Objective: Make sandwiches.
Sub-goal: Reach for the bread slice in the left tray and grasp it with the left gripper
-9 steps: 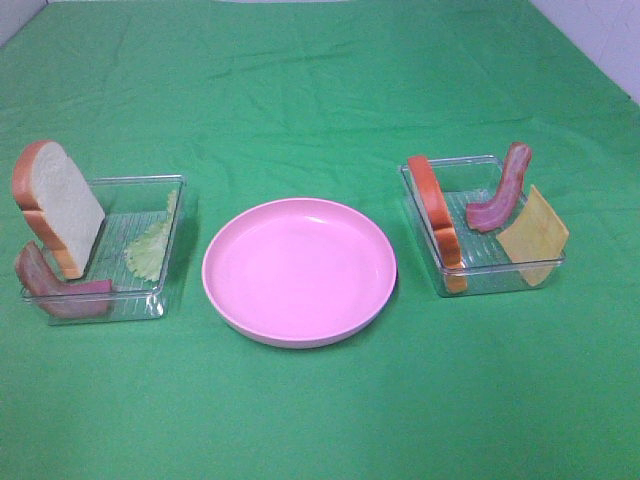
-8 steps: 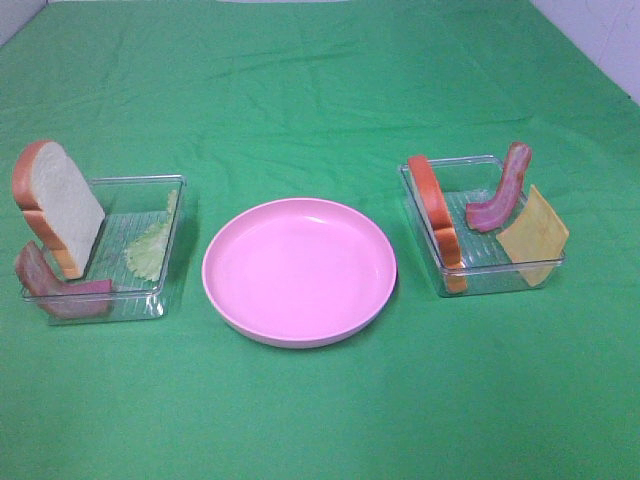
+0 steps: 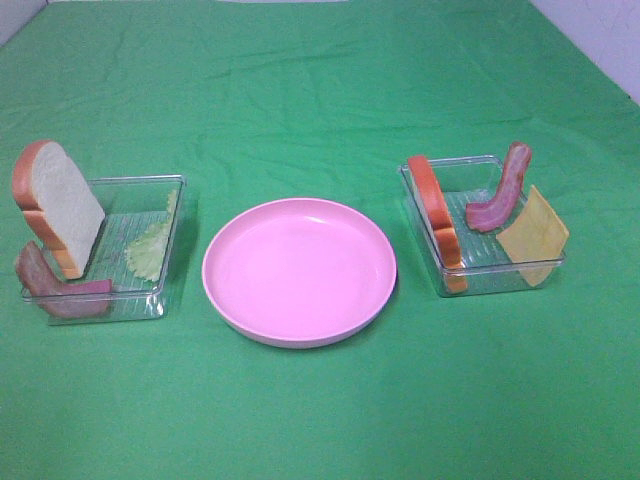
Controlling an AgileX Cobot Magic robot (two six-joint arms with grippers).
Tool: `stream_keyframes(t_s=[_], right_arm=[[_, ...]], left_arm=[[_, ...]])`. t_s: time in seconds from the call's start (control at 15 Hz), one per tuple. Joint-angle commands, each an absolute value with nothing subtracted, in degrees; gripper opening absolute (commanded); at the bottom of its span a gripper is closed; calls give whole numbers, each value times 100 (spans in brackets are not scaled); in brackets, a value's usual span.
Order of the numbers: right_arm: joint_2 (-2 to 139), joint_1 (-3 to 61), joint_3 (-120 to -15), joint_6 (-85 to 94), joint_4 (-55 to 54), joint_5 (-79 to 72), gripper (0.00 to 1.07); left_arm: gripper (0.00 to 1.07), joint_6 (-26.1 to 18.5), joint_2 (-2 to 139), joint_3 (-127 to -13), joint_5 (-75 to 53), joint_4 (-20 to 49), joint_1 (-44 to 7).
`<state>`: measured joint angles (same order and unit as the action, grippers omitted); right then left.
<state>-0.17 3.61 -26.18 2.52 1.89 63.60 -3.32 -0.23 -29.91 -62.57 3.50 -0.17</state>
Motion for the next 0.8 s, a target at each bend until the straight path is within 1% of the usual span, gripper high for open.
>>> stream_keyframes(t_s=[0.07,0.13,0.4,0.73,0.8], right_arm=[[-218,321,-2601,304,201,6291,97],[-218,321,-2601,304,201,6291,97],[-218,321,-2601,304,201,6291,97],[-218,321,-2601,304,201,6291,97],[-218,321,-2601,304,201,6291,97]], left_arm=[[101,0,355,-3151,-5833,344,-46],[101,80,670,-3254,-5535,332,-46],[101,103,2051,-3478,-4589,338,-63],[101,86,4584,-4458,-4544,338,-63],[101,86,5529,-5002,-4652,338,-63]])
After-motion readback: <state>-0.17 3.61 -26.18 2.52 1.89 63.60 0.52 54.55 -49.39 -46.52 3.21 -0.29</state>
